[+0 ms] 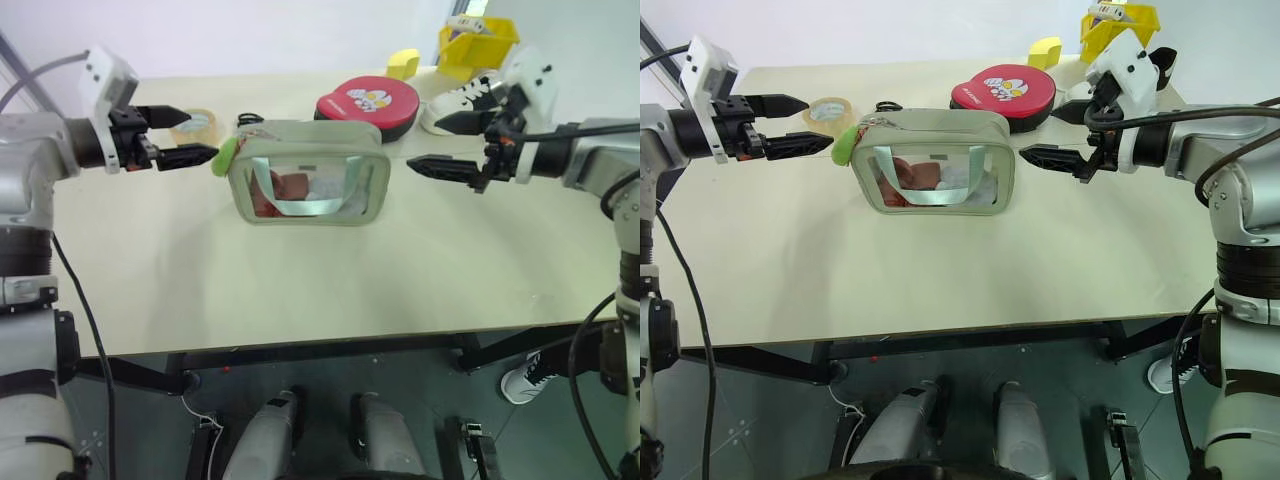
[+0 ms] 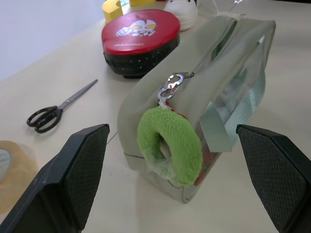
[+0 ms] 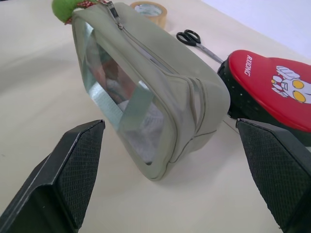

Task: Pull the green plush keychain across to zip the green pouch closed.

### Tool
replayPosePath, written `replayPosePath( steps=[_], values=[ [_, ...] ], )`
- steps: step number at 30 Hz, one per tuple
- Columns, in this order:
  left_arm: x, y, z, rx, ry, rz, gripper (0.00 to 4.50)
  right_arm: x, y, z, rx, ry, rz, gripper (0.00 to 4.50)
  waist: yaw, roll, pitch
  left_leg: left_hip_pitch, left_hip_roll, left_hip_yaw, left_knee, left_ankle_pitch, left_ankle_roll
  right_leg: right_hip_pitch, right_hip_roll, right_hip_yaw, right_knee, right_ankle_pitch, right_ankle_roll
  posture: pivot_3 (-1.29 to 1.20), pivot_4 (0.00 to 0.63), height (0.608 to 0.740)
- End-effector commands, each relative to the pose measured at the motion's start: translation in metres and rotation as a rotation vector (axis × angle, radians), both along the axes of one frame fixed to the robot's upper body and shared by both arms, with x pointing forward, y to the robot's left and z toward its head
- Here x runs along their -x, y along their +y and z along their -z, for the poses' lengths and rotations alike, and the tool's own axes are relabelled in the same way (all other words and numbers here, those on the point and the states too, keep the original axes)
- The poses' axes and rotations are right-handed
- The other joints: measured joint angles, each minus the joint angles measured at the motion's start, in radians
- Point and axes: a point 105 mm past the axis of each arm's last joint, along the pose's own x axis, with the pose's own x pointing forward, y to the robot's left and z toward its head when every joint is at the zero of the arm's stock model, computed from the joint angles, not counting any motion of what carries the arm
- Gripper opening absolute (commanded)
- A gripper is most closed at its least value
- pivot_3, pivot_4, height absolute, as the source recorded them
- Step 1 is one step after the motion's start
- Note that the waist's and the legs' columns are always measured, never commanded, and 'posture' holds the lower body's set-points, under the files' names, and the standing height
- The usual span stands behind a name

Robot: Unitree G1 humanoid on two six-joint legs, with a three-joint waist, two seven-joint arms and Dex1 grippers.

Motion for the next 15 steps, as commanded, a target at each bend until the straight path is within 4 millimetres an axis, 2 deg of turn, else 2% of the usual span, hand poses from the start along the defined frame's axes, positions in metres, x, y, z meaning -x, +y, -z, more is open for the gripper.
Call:
replayPosePath(
  steps=[1,5,9,12,15],
  values=[
    [0.007,0.003,-0.028,0.077,-0.063,-0.019,4.46,-0.005,0.019,-0.022,-0.015,-0.107,-0.047,4.50,-0.007,0.000,0.000,0.000,0.000,0.000,0.000,0.000,0.000,0.000,0.000,0.000,0.000,0.001,0.001,0.00,0.150,0.740],
    [0.027,-0.004,-0.037,0.107,-0.059,0.020,4.46,-0.023,0.064,-0.026,0.012,-0.168,-0.149,4.50,-0.025,0.000,0.000,0.000,0.000,0.000,0.000,0.000,0.000,-0.001,0.001,0.000,0.001,0.002,0.003,0.00,0.150,0.740],
    [0.044,-0.018,-0.025,0.059,-0.048,0.052,4.46,-0.049,0.101,-0.021,0.056,-0.211,-0.218,4.50,-0.038,0.000,0.000,0.001,0.000,0.001,-0.001,0.000,0.000,0.000,0.001,0.000,0.002,0.002,0.003,0.00,0.150,0.740],
    [0.051,-0.019,-0.014,0.018,-0.057,0.020,4.46,-0.065,0.118,-0.003,0.108,-0.209,-0.246,4.50,-0.039,0.000,0.000,0.003,0.000,0.001,-0.001,0.001,-0.001,0.001,0.002,0.001,0.003,0.002,0.003,0.00,0.150,0.740],
    [0.055,-0.017,-0.008,0.042,-0.055,-0.024,4.46,-0.070,0.128,0.011,0.150,-0.202,-0.283,4.50,-0.030,0.000,0.000,0.005,0.000,0.000,-0.001,0.001,-0.002,0.002,0.004,0.000,0.003,0.003,0.003,0.00,0.150,0.740]
  ],
)
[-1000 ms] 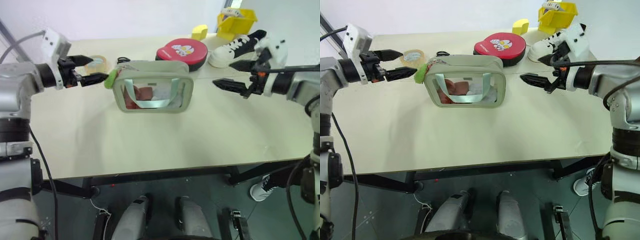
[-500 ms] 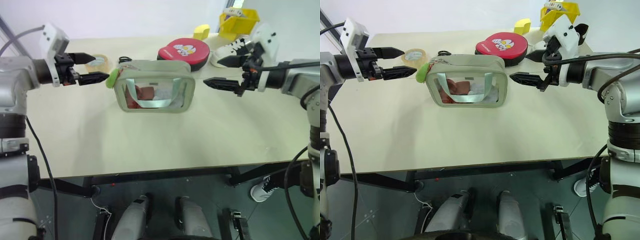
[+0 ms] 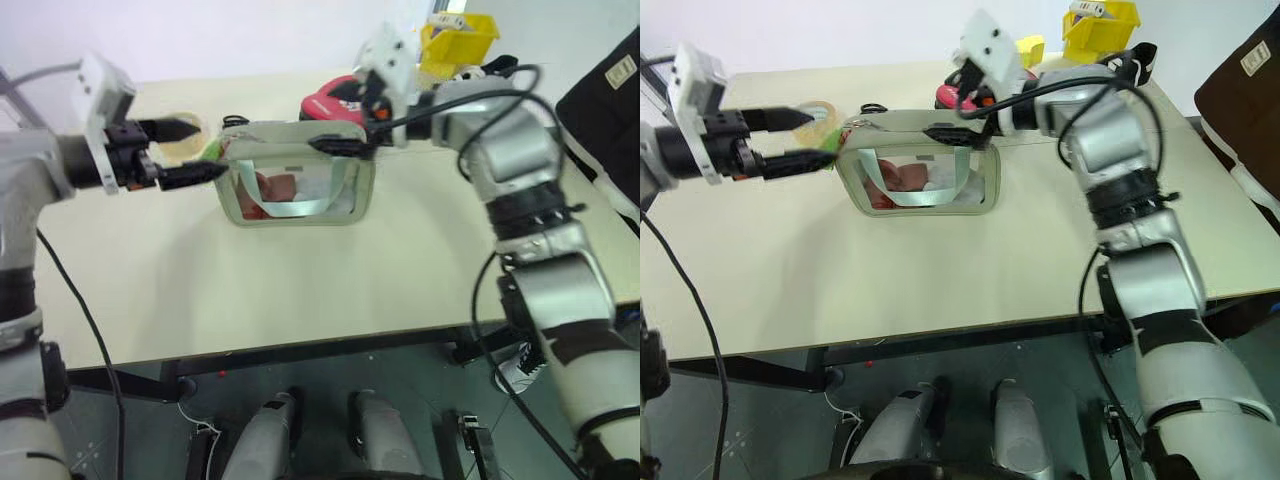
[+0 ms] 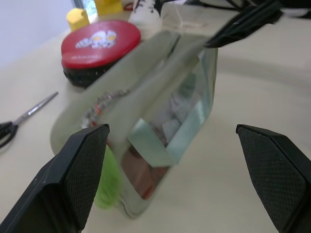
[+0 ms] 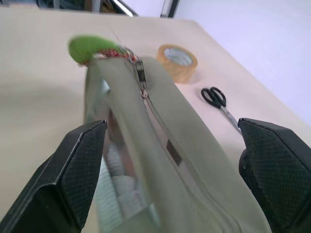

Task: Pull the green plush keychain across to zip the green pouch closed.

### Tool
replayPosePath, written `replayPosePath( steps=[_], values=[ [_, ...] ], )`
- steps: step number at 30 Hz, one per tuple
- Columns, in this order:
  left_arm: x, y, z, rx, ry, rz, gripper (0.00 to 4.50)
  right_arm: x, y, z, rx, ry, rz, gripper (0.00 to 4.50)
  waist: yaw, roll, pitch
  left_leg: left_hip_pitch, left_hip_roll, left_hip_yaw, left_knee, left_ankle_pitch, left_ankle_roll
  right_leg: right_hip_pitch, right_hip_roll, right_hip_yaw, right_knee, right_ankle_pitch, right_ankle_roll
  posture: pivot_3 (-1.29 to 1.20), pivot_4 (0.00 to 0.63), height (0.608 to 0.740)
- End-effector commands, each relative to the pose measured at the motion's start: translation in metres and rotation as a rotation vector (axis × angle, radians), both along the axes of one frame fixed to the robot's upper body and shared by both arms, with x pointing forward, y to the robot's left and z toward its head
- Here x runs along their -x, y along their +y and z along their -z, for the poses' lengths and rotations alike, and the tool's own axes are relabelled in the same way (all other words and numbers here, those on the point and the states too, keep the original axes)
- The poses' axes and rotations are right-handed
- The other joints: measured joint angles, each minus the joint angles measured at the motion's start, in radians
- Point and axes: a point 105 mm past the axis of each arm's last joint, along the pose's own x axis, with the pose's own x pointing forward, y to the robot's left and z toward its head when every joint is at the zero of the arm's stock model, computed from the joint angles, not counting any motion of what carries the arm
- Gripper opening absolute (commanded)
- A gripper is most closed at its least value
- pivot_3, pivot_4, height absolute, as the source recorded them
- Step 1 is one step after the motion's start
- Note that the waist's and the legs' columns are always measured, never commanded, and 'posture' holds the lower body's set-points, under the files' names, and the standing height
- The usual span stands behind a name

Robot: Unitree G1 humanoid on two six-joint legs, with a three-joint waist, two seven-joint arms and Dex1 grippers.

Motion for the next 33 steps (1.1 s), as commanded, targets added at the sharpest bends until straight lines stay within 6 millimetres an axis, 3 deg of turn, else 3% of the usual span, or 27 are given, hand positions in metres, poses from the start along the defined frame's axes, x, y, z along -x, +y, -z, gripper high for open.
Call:
replayPosePath(
  steps=[1,2,5,12,16,20,22,26,33],
  values=[
    [0.011,0.004,-0.015,0.026,-0.077,-0.049,4.46,-0.002,0.010,-0.002,0.045,-0.056,-0.053,4.50,0.004,0.000,0.000,0.000,0.000,0.000,0.000,0.000,0.000,0.000,0.001,0.000,0.000,0.000,0.000,0.00,0.150,0.740],
    [0.013,0.004,-0.014,0.028,-0.077,-0.057,4.46,-0.002,0.012,0.001,0.060,-0.051,-0.068,4.50,0.006,0.000,0.000,0.000,0.000,0.000,0.000,0.000,0.000,0.000,0.001,0.001,0.000,0.000,0.000,0.00,0.150,0.740],
    [0.015,0.004,-0.010,0.034,-0.076,-0.080,4.50,-0.001,0.018,0.009,0.087,-0.040,-0.104,3.63,0.007,0.000,0.000,0.001,0.000,0.000,0.000,0.001,-0.001,0.000,0.002,0.000,0.001,0.000,-0.001,0.00,0.150,0.740],
    [0.015,0.003,-0.010,0.038,-0.083,-0.091,4.50,-0.002,0.023,0.012,0.122,-0.056,-0.134,0.11,0.006,0.000,0.000,0.002,0.001,-0.001,-0.001,0.003,-0.005,-0.001,0.004,0.001,0.003,0.001,-0.002,0.00,0.150,0.740],
    [0.013,0.004,-0.010,0.034,-0.084,-0.095,4.50,-0.003,0.021,0.006,0.141,-0.103,-0.131,0.04,0.007,0.000,0.000,0.002,0.001,-0.001,-0.001,0.003,-0.006,-0.002,0.004,0.001,0.004,0.001,-0.002,0.00,0.150,0.740],
    [0.011,0.013,-0.014,0.016,-0.087,-0.108,4.50,0.002,0.012,-0.020,0.149,-0.172,-0.141,0.04,0.008,0.001,0.000,0.001,0.001,-0.001,-0.001,0.004,-0.006,-0.003,0.004,0.001,0.004,0.001,-0.003,0.00,0.150,0.740],
    [0.010,0.015,-0.016,0.011,-0.090,-0.111,4.50,0.009,0.008,-0.023,0.167,-0.179,-0.162,0.04,0.009,0.001,0.001,0.001,0.001,-0.001,-0.001,0.004,-0.006,-0.004,0.004,0.001,0.004,0.001,-0.003,0.00,0.150,0.740],
    [0.009,0.015,-0.016,0.012,-0.092,-0.106,4.50,0.023,0.006,-0.014,0.184,-0.121,-0.163,0.04,0.007,0.001,0.001,0.001,0.002,-0.001,-0.003,0.004,-0.006,-0.004,0.004,0.001,0.004,0.001,-0.003,0.00,0.150,0.740],
    [0.007,0.009,-0.011,0.019,-0.086,-0.078,4.50,0.045,0.019,0.027,0.147,0.028,-0.111,0.04,0.006,0.001,0.001,0.001,0.003,0.000,-0.002,0.004,-0.008,-0.008,0.002,0.003,0.014,0.000,-0.005,0.00,0.150,0.740]
  ],
)
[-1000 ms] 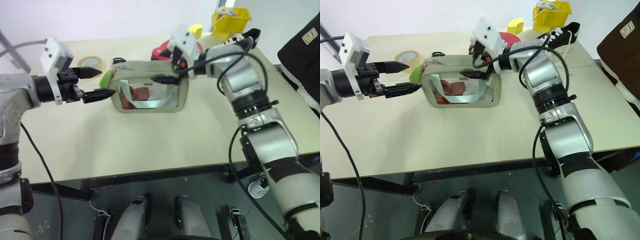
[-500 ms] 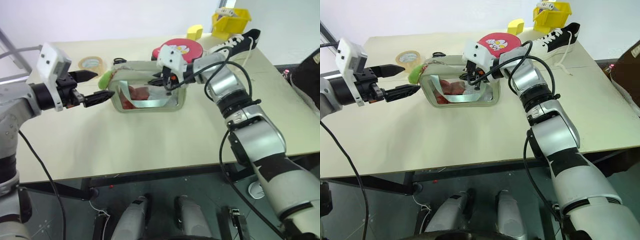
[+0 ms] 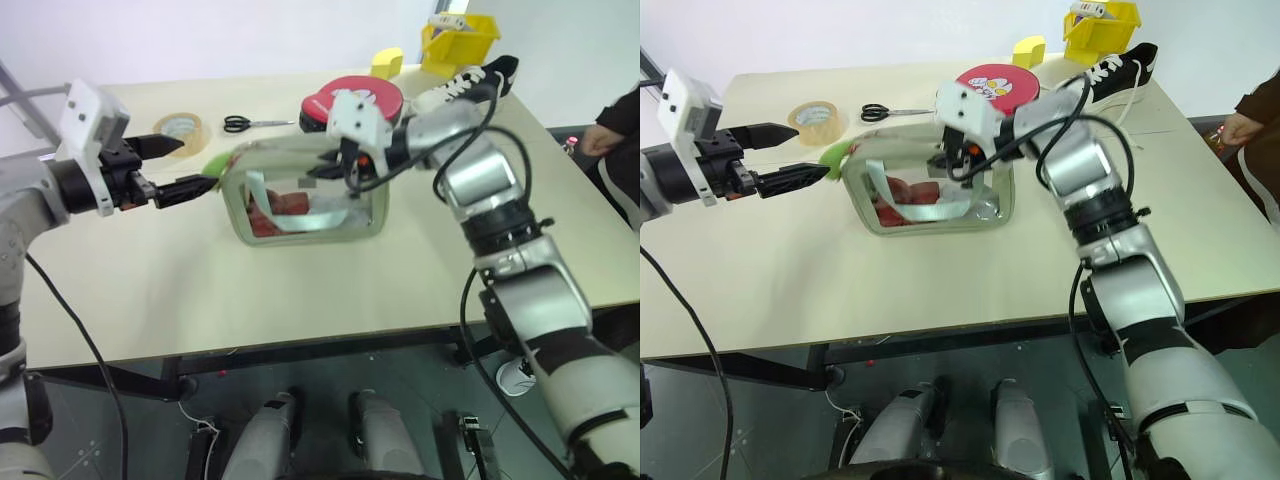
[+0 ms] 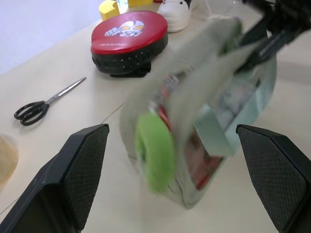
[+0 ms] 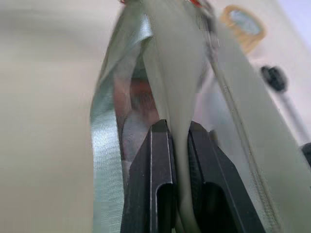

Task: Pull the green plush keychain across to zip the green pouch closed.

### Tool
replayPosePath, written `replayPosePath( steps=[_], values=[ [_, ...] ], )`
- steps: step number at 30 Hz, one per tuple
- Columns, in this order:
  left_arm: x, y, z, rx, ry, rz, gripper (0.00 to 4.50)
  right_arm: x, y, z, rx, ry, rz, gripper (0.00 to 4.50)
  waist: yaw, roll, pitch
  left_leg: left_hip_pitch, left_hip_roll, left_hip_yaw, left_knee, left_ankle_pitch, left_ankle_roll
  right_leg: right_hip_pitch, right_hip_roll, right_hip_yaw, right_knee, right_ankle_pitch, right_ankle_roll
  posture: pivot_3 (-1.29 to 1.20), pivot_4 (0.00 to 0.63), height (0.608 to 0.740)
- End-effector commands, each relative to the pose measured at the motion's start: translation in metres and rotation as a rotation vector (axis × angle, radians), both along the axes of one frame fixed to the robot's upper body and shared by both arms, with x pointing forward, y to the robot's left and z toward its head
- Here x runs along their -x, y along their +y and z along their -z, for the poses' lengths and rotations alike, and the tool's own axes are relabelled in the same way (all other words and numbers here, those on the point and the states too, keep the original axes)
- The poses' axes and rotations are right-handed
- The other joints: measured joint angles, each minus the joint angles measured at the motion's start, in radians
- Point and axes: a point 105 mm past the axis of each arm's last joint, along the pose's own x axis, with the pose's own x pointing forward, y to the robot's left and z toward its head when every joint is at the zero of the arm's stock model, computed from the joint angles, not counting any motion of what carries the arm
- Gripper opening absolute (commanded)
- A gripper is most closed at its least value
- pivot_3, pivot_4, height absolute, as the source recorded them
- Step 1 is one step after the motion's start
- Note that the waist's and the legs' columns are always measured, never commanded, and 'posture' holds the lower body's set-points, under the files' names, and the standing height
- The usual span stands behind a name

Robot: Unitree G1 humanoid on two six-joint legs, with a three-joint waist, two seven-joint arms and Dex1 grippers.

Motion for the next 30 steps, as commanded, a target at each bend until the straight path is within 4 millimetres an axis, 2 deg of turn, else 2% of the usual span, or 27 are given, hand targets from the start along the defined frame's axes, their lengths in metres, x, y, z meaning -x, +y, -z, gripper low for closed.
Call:
replayPosePath(
  steps=[1,7,8,9,12,15,16,18,21,26,30],
  values=[
    [0.003,-0.005,-0.012,-0.008,-0.055,0.026,4.50,0.013,0.014,-0.008,-0.036,-0.012,-0.012,0.04,-0.002,0.000,0.000,0.001,0.000,0.000,0.000,0.000,0.000,0.001,0.000,0.000,0.000,0.000,-0.001,0.00,0.150,0.740],
    [0.001,-0.005,-0.011,-0.013,-0.048,0.044,4.50,0.019,0.015,-0.009,-0.064,0.030,0.027,0.04,0.000,0.000,0.000,0.001,0.000,0.000,0.000,0.000,0.000,0.000,0.000,0.000,0.001,-0.003,-0.005,0.00,0.150,0.740],
    [0.000,-0.005,-0.010,-0.017,-0.046,0.047,4.50,0.020,0.013,-0.014,-0.081,0.023,0.030,0.85,0.001,0.000,0.000,0.001,0.000,0.000,0.000,0.000,0.000,0.000,0.000,-0.001,0.001,-0.003,-0.005,0.00,0.150,0.740],
    [0.000,-0.004,-0.010,-0.020,-0.042,0.047,4.50,0.021,0.009,-0.023,-0.099,0.000,0.035,1.17,0.001,0.000,0.000,0.001,0.000,0.000,0.000,0.000,0.000,0.000,0.000,-0.001,0.001,-0.003,-0.005,0.00,0.150,0.740],
    [-0.001,0.004,-0.010,-0.029,-0.038,0.033,4.50,0.023,-0.002,-0.042,-0.128,-0.047,0.059,2.71,0.001,0.000,0.000,0.000,0.000,0.000,0.000,0.000,0.000,0.000,0.000,-0.001,0.001,-0.002,-0.003,0.00,0.150,0.740],
    [-0.003,0.015,-0.010,-0.038,-0.033,0.000,4.50,0.034,-0.020,-0.060,-0.129,-0.073,0.055,4.25,0.005,0.000,0.000,0.000,0.000,0.000,0.000,0.000,0.000,0.000,-0.001,-0.001,0.000,-0.002,-0.003,0.00,0.150,0.740],
    [-0.003,0.017,-0.010,-0.039,-0.033,-0.004,4.50,0.036,-0.022,-0.062,-0.127,-0.077,0.056,4.44,0.006,0.000,0.000,-0.001,0.000,0.000,0.001,0.000,0.000,0.000,-0.001,-0.001,0.000,-0.002,-0.004,0.00,0.150,0.740],
    [-0.004,0.021,-0.005,-0.041,-0.021,-0.015,4.50,0.042,-0.042,-0.067,-0.106,-0.096,0.074,4.44,0.007,0.000,0.000,-0.001,0.000,0.000,0.001,0.000,0.000,0.000,-0.002,-0.001,0.000,-0.003,-0.005,0.00,0.150,0.740],
    [-0.007,0.024,-0.001,-0.042,-0.010,-0.020,4.50,0.051,-0.063,-0.060,-0.062,-0.080,0.091,4.44,0.009,-0.001,0.000,-0.001,0.000,0.000,0.001,0.000,0.000,0.001,-0.003,-0.002,-0.001,-0.003,-0.005,0.00,0.150,0.740],
    [-0.012,0.017,0.004,-0.044,-0.001,0.007,4.50,0.045,-0.075,-0.031,-0.008,-0.050,0.126,4.44,0.003,-0.001,0.000,-0.001,0.000,0.000,0.001,-0.001,0.001,0.002,-0.003,-0.001,-0.002,-0.005,-0.008,0.00,0.150,0.740],
    [-0.015,0.010,0.008,-0.052,0.009,0.034,4.50,0.033,-0.076,-0.020,-0.008,-0.056,0.152,4.44,0.001,-0.001,0.000,-0.002,0.000,0.000,0.001,-0.001,0.001,0.000,-0.003,-0.001,-0.002,-0.005,-0.008,0.00,0.150,0.740]
  ],
)
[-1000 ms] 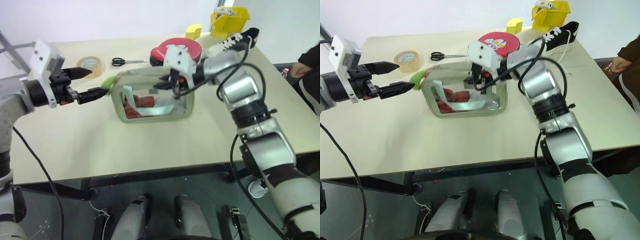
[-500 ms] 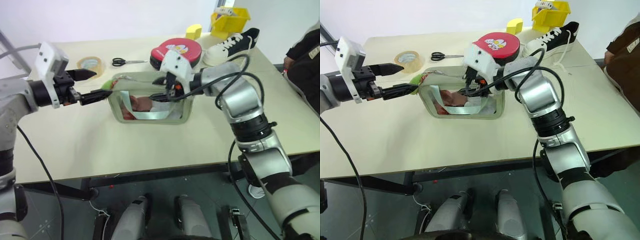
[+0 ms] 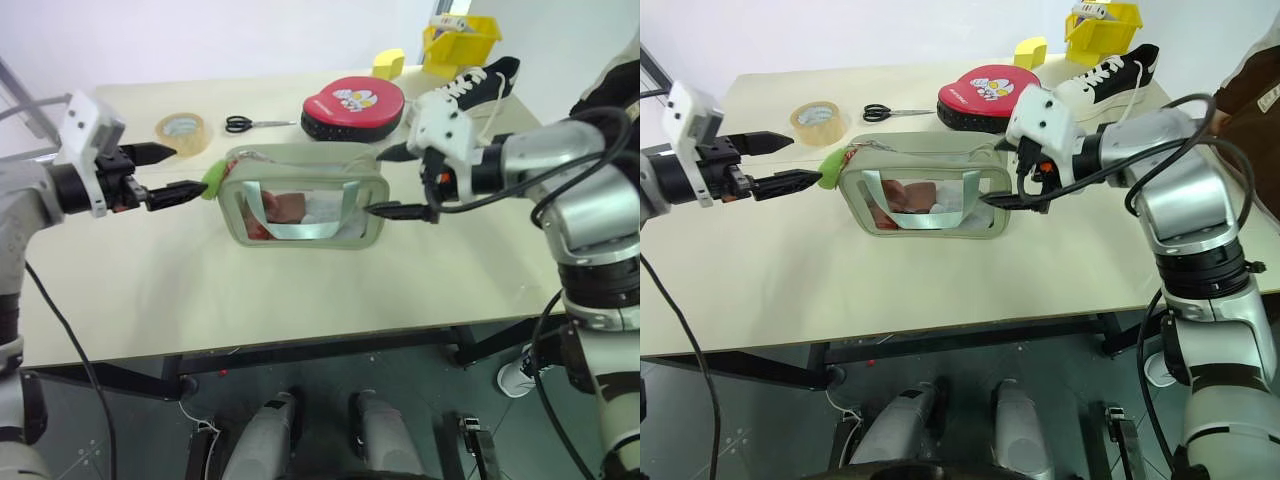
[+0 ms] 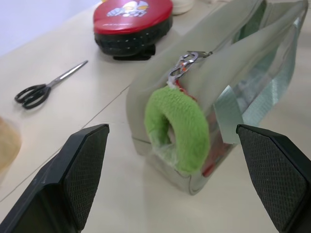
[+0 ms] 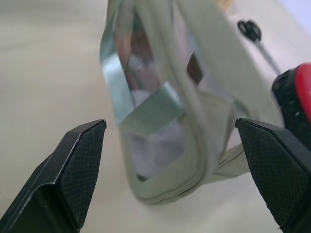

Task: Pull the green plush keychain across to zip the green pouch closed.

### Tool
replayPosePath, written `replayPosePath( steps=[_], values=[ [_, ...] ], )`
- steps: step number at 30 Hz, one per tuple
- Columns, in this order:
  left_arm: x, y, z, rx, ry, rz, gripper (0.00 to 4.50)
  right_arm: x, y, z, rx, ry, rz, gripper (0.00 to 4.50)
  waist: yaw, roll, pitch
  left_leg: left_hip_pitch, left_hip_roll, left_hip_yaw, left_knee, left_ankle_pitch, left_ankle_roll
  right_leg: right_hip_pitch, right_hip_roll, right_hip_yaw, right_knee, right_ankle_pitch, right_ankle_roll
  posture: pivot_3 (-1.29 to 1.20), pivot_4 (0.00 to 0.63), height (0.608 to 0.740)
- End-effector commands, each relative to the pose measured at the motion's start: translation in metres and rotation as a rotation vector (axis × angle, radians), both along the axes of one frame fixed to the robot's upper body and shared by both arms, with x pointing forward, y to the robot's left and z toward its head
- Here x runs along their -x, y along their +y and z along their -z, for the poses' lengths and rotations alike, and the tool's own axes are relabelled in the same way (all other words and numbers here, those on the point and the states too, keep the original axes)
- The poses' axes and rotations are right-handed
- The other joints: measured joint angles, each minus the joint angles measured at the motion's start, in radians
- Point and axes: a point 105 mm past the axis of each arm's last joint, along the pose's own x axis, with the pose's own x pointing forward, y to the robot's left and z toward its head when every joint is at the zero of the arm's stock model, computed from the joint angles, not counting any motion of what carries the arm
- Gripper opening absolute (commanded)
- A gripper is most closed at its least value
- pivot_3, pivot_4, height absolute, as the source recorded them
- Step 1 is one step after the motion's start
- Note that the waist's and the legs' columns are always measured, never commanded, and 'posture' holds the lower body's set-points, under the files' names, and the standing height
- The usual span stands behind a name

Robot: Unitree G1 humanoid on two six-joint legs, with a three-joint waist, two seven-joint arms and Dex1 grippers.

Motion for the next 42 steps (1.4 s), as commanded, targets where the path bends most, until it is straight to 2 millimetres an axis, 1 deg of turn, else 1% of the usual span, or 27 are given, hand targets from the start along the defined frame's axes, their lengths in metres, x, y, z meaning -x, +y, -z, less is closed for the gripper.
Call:
replayPosePath(
  steps=[1,3,5,9,10,14,17,19,22,24,25,27,28,29,31,34,35,36,37,38,39,42],
  values=[
    [-0.001,-0.006,-0.007,-0.020,-0.034,0.027,4.50,-0.008,0.002,-0.006,-0.019,-0.068,0.010,4.22,0.001,0.000,0.000,0.000,0.000,0.000,0.000,0.000,0.000,0.000,0.000,0.000,0.000,0.000,0.000,0.00,0.150,0.740],
    [-0.002,-0.010,-0.006,-0.020,-0.031,0.040,4.50,-0.012,0.004,-0.004,-0.030,-0.068,0.010,3.72,0.002,0.000,0.000,0.000,0.000,0.000,0.000,0.000,0.000,0.000,0.000,0.000,0.000,0.000,0.000,0.00,0.150,0.740],
    [-0.003,-0.011,-0.006,-0.023,-0.031,0.040,4.50,-0.013,0.003,-0.002,-0.026,-0.073,0.006,2.64,0.002,0.000,0.000,0.000,0.000,0.000,0.000,0.000,0.000,0.000,0.000,0.000,0.000,0.000,0.000,0.00,0.150,0.740],
    [-0.006,-0.012,0.001,-0.035,-0.020,0.037,4.50,-0.012,0.003,0.002,-0.015,-0.079,-0.009,0.50,0.004,0.000,0.000,0.000,0.000,0.000,0.001,0.000,0.000,0.001,0.000,0.000,0.000,0.000,0.000,0.00,0.150,0.740],
    [-0.007,-0.012,0.002,-0.035,-0.019,0.037,4.50,-0.012,0.003,0.002,-0.013,-0.081,-0.010,0.03,0.004,0.000,0.000,0.000,0.000,0.000,0.001,0.000,0.000,0.001,0.000,0.000,0.000,0.000,0.000,0.00,0.150,0.740],
    [-0.011,-0.014,0.008,-0.027,-0.009,0.030,4.50,-0.012,0.002,0.004,0.009,-0.104,-0.016,0.03,0.004,0.000,0.000,0.000,0.000,0.000,0.001,0.000,0.000,0.001,0.000,0.000,0.000,0.000,0.000,0.00,0.150,0.740],
    [-0.013,-0.014,0.018,-0.075,-0.007,0.031,4.50,-0.011,0.002,0.003,0.009,-0.110,-0.021,0.03,0.004,0.000,0.000,0.000,0.000,0.000,0.001,0.000,0.000,0.001,0.000,-0.001,0.001,0.000,0.000,0.00,0.150,0.740],
    [-0.017,-0.012,0.016,-0.062,-0.017,0.014,4.50,-0.010,0.002,0.003,0.010,-0.113,-0.023,0.03,0.004,0.000,0.000,0.000,0.000,0.000,0.001,0.000,0.000,0.001,0.000,-0.001,0.001,0.000,0.000,0.00,0.150,0.740],
    [-0.023,-0.010,0.013,-0.070,-0.035,0.001,3.62,-0.011,0.003,0.003,0.009,-0.115,-0.025,0.00,0.005,0.000,0.000,0.000,0.000,0.000,0.001,0.000,0.000,0.001,0.001,-0.001,0.001,0.000,0.001,0.00,0.150,0.740],
    [-0.024,-0.011,0.013,-0.076,-0.040,0.013,2.68,-0.011,0.005,0.002,0.004,-0.117,-0.027,0.00,0.005,0.000,0.000,0.000,0.000,0.000,0.001,0.000,0.000,0.001,0.000,-0.001,0.001,0.000,0.001,0.00,0.150,0.740],
    [-0.026,-0.012,0.010,-0.074,-0.049,0.018,2.09,-0.011,0.005,0.002,0.002,-0.118,-0.028,0.00,0.005,0.000,0.000,0.000,0.000,0.000,0.001,0.000,0.000,0.001,0.001,-0.001,0.001,0.000,0.001,0.00,0.150,0.740],
    [-0.028,-0.014,0.006,-0.068,-0.065,0.022,1.09,-0.011,0.006,0.001,-0.001,-0.119,-0.029,0.00,0.005,0.000,0.000,0.000,0.000,0.000,0.001,0.000,0.000,0.001,0.001,-0.001,0.001,0.000,0.001,0.00,0.150,0.740],
    [-0.030,-0.015,0.004,-0.068,-0.071,0.023,0.47,-0.011,0.007,0.001,-0.001,-0.120,-0.028,0.00,0.005,0.000,0.000,0.001,0.000,-0.001,0.001,0.000,0.000,0.001,0.001,-0.001,0.001,0.000,0.001,0.00,0.150,0.740],
    [-0.031,-0.016,0.003,-0.076,-0.078,0.029,0.04,-0.012,0.007,0.001,-0.002,-0.121,-0.028,0.00,0.005,0.000,0.000,0.001,0.000,0.000,0.001,0.000,0.000,0.002,0.001,-0.001,0.001,0.000,0.001,0.00,0.150,0.740],
    [-0.033,-0.021,-0.004,-0.084,-0.098,0.052,0.04,-0.012,0.007,0.001,-0.003,-0.124,-0.027,0.00,0.005,0.000,0.000,0.001,0.000,0.000,0.001,0.000,0.000,0.002,0.001,-0.001,0.001,0.000,0.001,0.00,0.150,0.740],
    [-0.037,-0.033,-0.032,-0.043,-0.155,0.089,0.04,-0.013,0.007,0.000,-0.007,-0.128,-0.024,0.00,0.008,-0.001,0.000,0.000,0.000,-0.001,0.002,0.000,0.000,0.001,0.001,-0.002,0.001,0.001,0.002,0.00,0.150,0.740],
    [-0.037,-0.040,-0.040,-0.044,-0.178,0.115,0.04,-0.013,0.007,0.000,-0.008,-0.128,-0.023,0.00,0.009,-0.001,0.000,0.000,0.000,-0.001,0.002,0.000,0.000,0.002,0.001,-0.002,0.001,0.002,0.003,0.00,0.150,0.740],
    [-0.036,-0.051,-0.044,-0.064,-0.200,0.157,0.04,-0.013,0.008,0.000,-0.010,-0.129,-0.023,0.00,0.011,-0.001,0.001,0.000,0.000,-0.001,0.003,0.000,0.000,0.002,0.001,-0.002,0.001,0.002,0.004,0.00,0.150,0.740],
    [-0.035,-0.059,-0.045,-0.080,-0.212,0.186,0.04,-0.012,0.008,0.000,-0.011,-0.129,-0.024,0.00,0.013,-0.001,0.000,0.000,-0.001,-0.001,0.003,0.000,0.000,0.002,0.001,-0.003,0.001,0.002,0.004,0.00,0.150,0.740],
    [-0.035,-0.070,-0.043,-0.113,-0.229,0.219,0.04,-0.011,0.009,0.000,-0.014,-0.129,-0.027,0.00,0.014,-0.001,0.000,0.000,-0.001,-0.001,0.003,0.000,0.000,0.002,0.001,-0.003,0.001,0.002,0.004,0.00,0.150,0.740],
    [-0.035,-0.077,-0.040,-0.134,-0.239,0.240,0.04,-0.010,0.010,0.000,-0.015,-0.129,-0.029,0.00,0.014,-0.001,0.000,0.001,-0.001,-0.001,0.003,0.000,0.000,0.003,0.000,-0.003,0.000,0.002,0.005,0.00,0.150,0.740],
    [-0.040,-0.093,-0.024,-0.232,-0.270,0.280,0.04,-0.008,0.011,0.001,-0.016,-0.127,-0.032,0.00,0.017,-0.001,0.000,0.002,-0.001,-0.001,0.003,0.000,0.000,0.003,0.000,-0.002,0.001,0.002,0.004,0.00,0.150,0.740]
  ],
)
